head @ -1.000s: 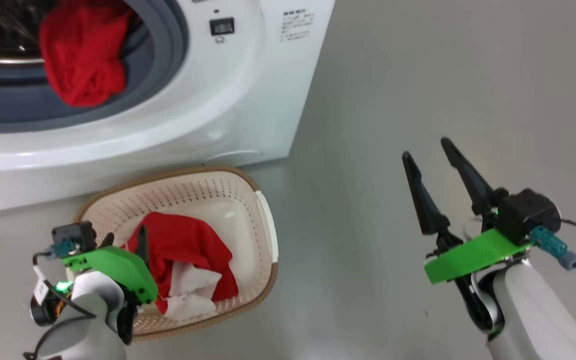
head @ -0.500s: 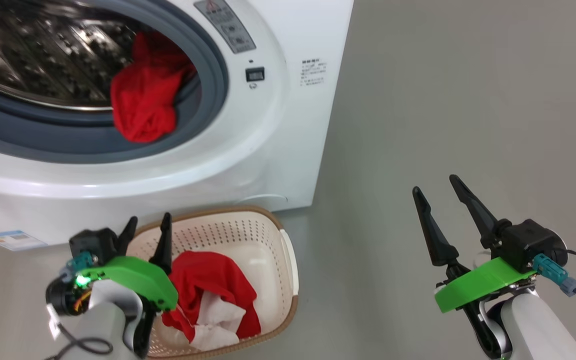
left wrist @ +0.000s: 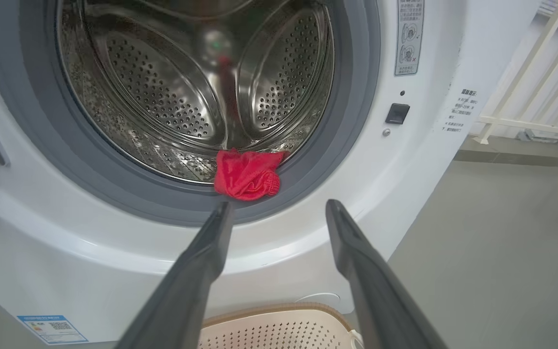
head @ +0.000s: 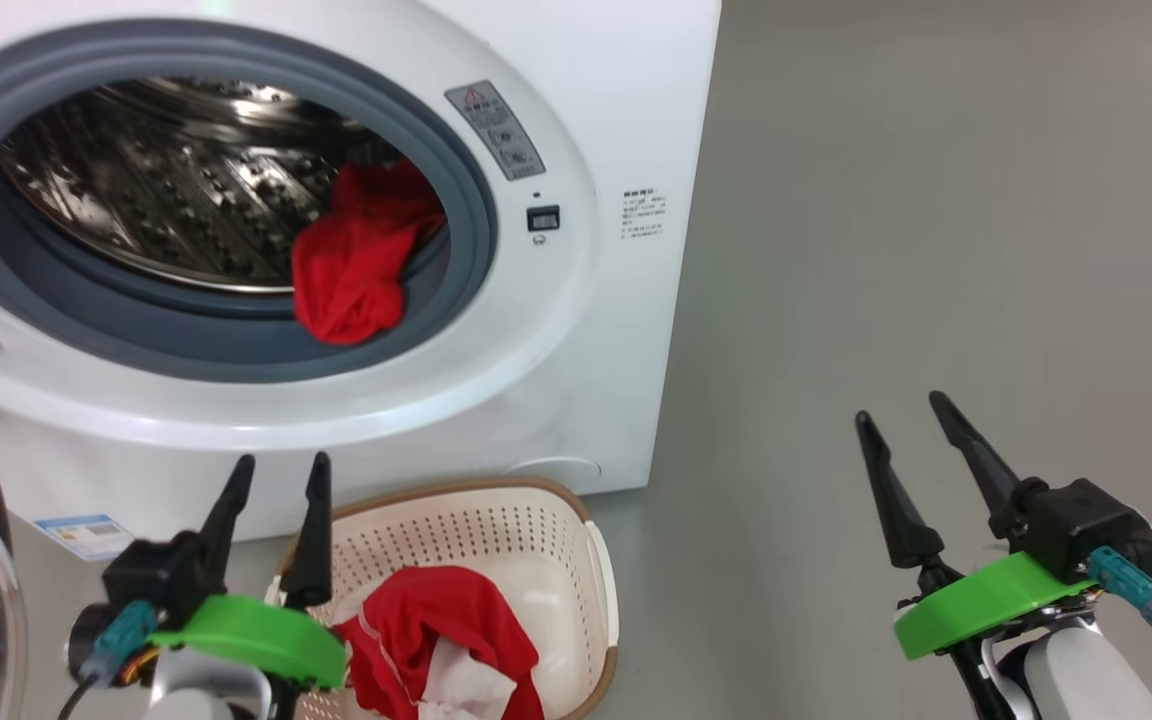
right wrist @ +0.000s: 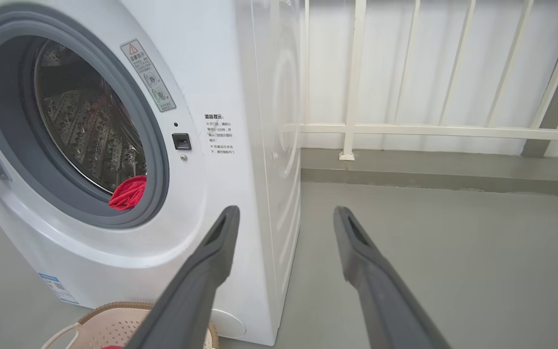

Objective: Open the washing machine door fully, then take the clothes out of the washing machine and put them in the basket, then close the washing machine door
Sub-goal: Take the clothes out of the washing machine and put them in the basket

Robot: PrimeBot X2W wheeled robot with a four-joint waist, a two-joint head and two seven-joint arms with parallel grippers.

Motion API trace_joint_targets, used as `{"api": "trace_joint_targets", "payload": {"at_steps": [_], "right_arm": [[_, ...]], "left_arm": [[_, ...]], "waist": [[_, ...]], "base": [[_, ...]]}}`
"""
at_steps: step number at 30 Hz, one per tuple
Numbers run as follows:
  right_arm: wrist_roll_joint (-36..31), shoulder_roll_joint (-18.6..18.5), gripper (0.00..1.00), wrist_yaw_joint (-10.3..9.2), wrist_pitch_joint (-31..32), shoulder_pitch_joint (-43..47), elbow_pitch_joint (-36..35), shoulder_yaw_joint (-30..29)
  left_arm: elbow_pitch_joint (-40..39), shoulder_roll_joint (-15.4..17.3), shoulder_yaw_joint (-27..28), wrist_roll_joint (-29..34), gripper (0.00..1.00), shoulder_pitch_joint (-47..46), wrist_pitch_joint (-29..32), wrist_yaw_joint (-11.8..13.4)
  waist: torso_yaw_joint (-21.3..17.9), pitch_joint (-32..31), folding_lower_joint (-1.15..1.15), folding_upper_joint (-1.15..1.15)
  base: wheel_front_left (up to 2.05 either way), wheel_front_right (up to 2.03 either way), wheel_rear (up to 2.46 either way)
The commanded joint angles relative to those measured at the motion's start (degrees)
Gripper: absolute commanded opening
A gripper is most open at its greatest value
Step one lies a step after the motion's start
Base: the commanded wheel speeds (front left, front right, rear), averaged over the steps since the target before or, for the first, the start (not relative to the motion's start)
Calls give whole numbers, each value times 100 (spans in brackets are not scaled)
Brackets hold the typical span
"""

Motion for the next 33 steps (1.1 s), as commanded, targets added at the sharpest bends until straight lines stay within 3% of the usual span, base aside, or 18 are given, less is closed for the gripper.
{"api": "trace_joint_targets", "payload": {"at_steps": [1,14,33], "right_arm": [[-95,-32,100,36,-37,-6,-173,49],[-192,54,100,36,-37,271,-350,-141],[-188,9,100,36,-37,372,-420,-182]], "left_arm": [[-320,121,247,62,100,79,-68,2],[-1420,72,723,444,100,1009,-69,146],[-1581,12,745,414,100,1213,-69,142]], "waist": [[35,-169,0,0],[-19,-544,0,0],[-91,-599,0,0]], "base": [[0,0,0],[0,0,0],[0,0,0]]}}
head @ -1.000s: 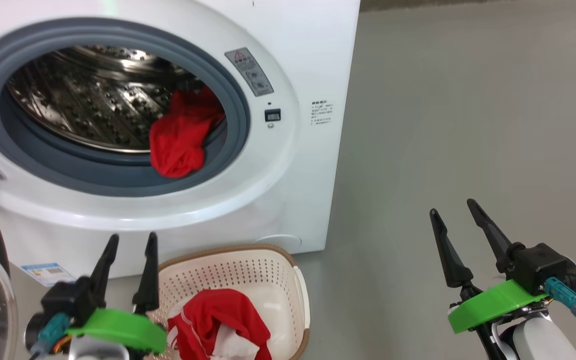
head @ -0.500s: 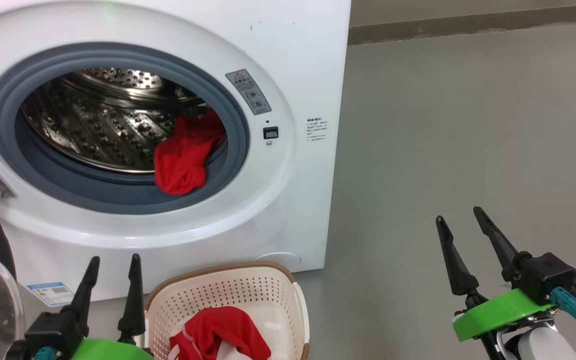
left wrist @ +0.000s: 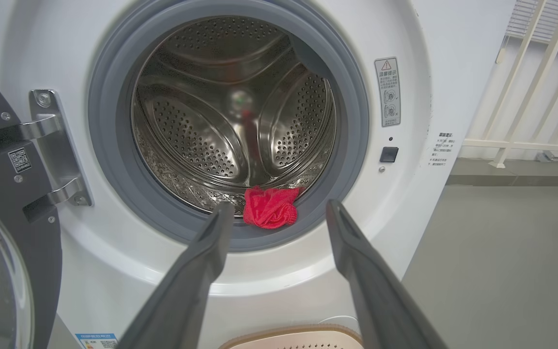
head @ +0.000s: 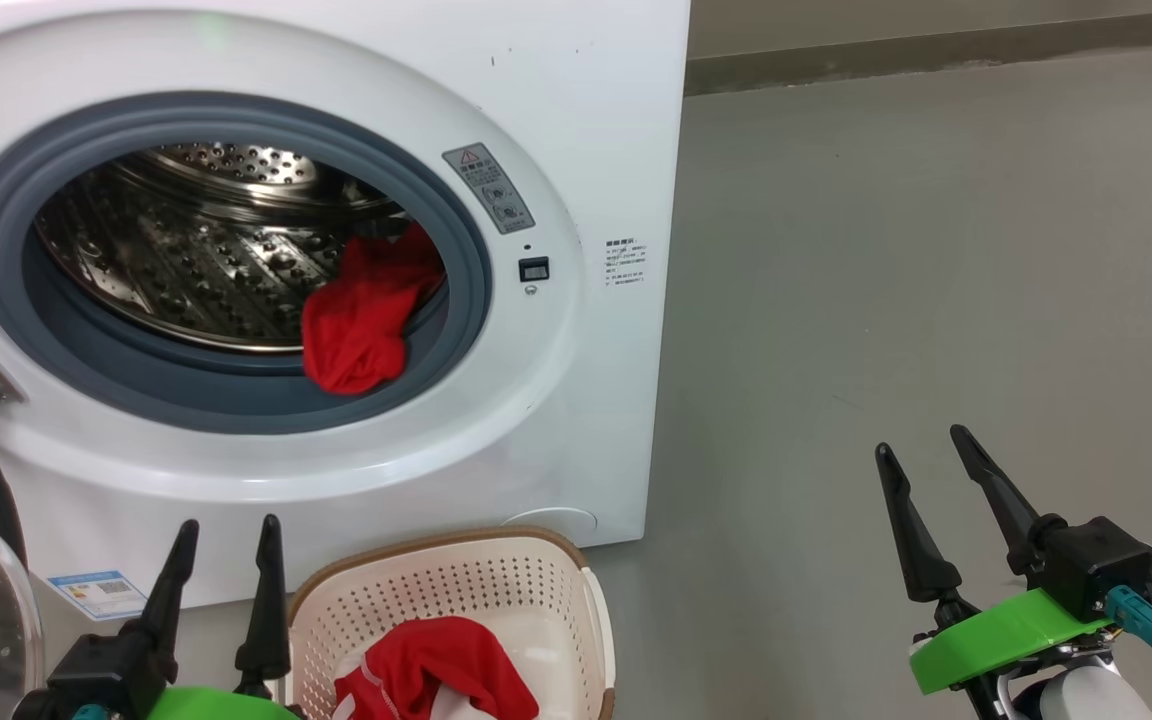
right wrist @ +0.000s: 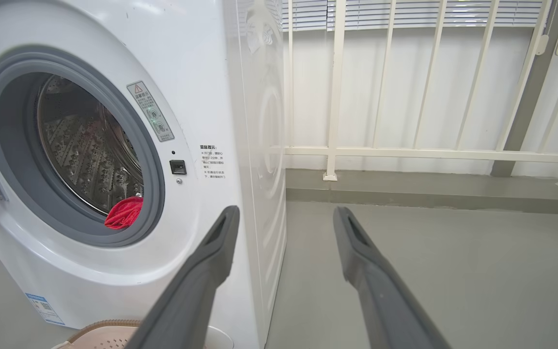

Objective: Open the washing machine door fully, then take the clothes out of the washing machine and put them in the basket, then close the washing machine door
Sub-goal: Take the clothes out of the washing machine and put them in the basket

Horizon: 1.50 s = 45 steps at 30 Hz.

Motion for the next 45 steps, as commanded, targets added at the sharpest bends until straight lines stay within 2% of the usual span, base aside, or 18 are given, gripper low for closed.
{"api": "trace_joint_targets", "payload": {"at_steps": [1,27,35,45], "right_arm": [[-40,-45,100,36,-37,-76,-167,92],[4,-99,100,36,-37,-55,-111,195],[25,-154,100,36,-37,-174,-177,171],[74,-180,100,36,-37,-580,-276,181]], "left_arm": [[-171,46,196,18,100,-50,-69,21],[-89,37,165,41,100,-131,-69,38],[-101,36,112,60,100,-562,-69,-19],[340,219,-31,210,100,-1824,-69,-104]], "waist": [[-2,13,0,0],[47,106,0,0],[87,538,0,0],[132,1365,0,0]], "base": [[0,0,0],[0,0,0],[0,0,0],[0,0,0]]}}
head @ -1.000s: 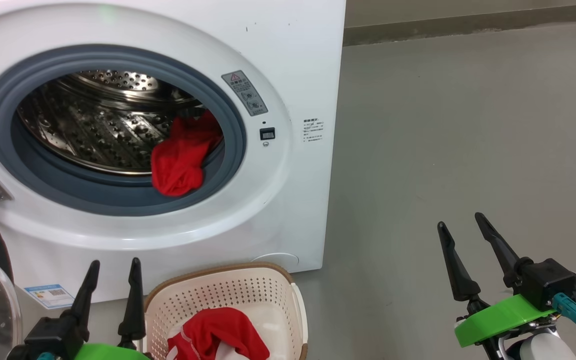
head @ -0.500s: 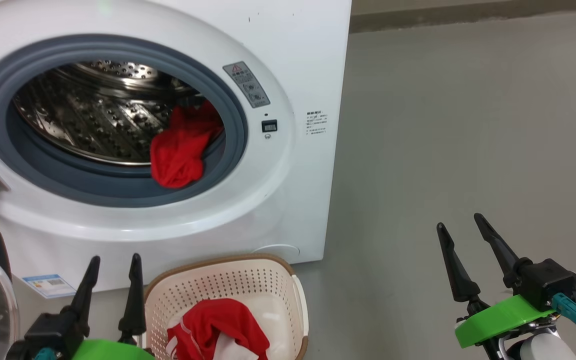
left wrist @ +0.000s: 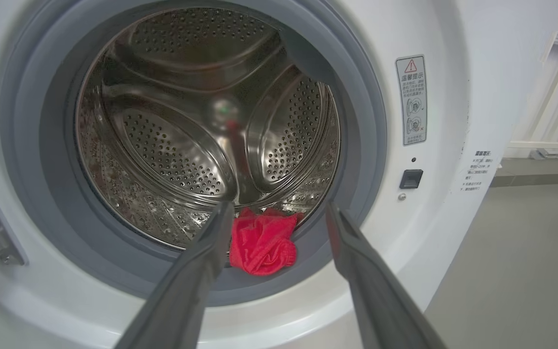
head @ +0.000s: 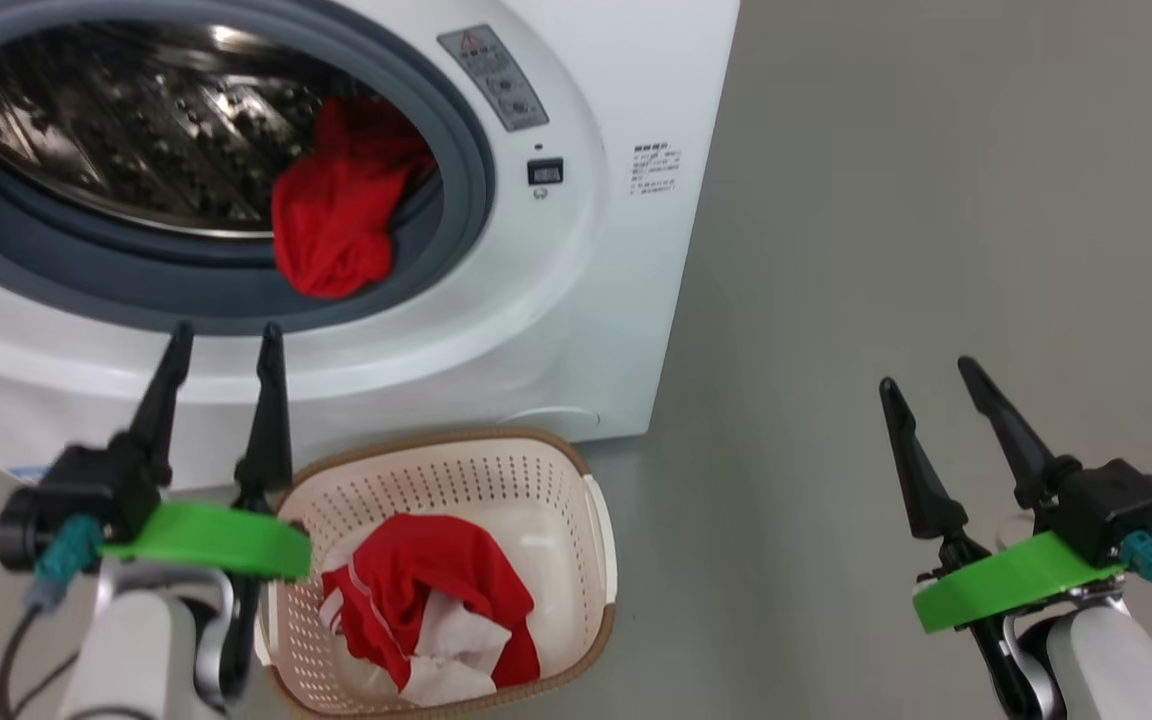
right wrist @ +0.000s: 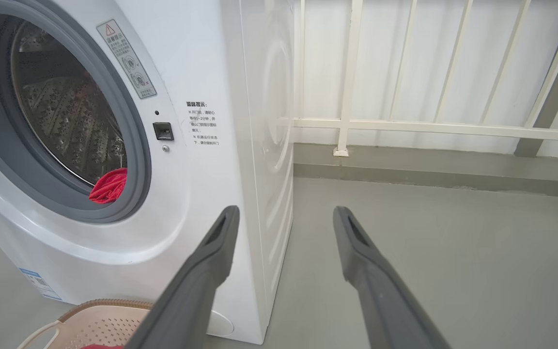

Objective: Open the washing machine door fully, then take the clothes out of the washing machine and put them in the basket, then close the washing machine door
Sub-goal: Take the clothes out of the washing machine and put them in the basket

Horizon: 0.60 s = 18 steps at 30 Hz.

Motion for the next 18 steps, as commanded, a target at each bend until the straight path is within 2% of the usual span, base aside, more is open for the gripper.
{"api": "trace_joint_targets", "payload": {"at_steps": [1,18], "right_arm": [[69,-61,100,36,-37,-179,-157,139],[127,-6,100,36,-37,-787,-278,74]], "left_arm": [[-49,190,155,86,100,-267,-68,-34],[1067,672,264,242,100,-2403,-68,-87]], "waist": [[-3,372,0,0],[-331,1711,0,0]], "base": [[0,0,0],[0,0,0]]}}
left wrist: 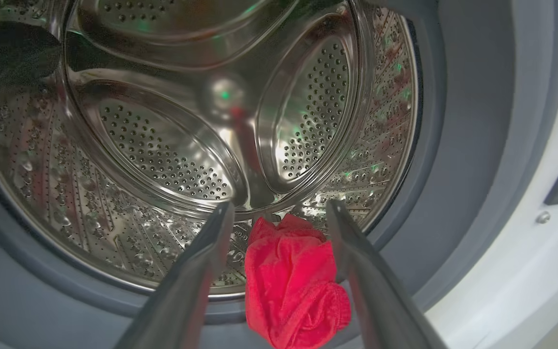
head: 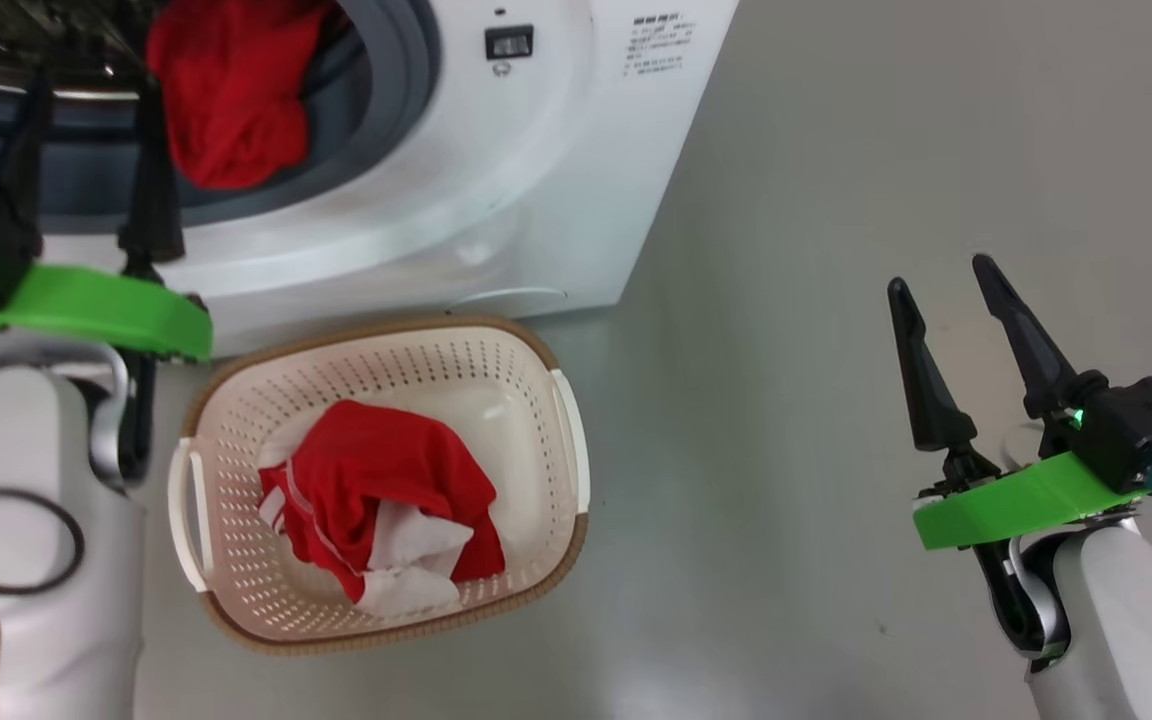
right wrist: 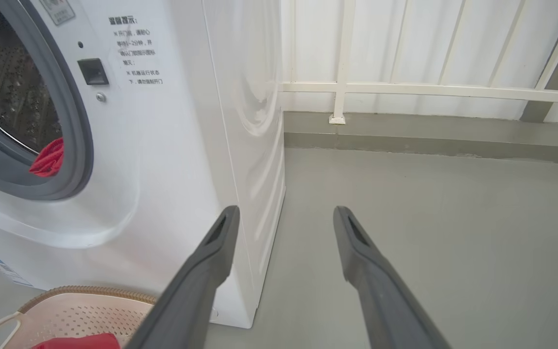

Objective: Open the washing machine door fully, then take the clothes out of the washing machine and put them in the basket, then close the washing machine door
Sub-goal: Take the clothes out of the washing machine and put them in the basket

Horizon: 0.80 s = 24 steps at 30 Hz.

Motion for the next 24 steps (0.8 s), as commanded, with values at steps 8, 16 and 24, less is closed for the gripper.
{"api": "trace_joint_targets", "payload": {"at_steps": [8,16,24], "right_arm": [[48,-52,100,36,-37,-240,-252,48],[80,-47,100,36,-37,-392,-265,184],[123,-128,100,36,-37,-312,-198,273]], "left_arm": [[419,418,32,183,100,-1161,-44,-41],[1116,511,-65,111,100,-2093,-44,-59],[2159,552,-405,-690,100,-2875,452,-80]], "waist": [[-108,946,0,0],[-138,1273,0,0],[-185,1284,0,0]], "base": [[0,0,0],[0,0,0],[0,0,0]]}}
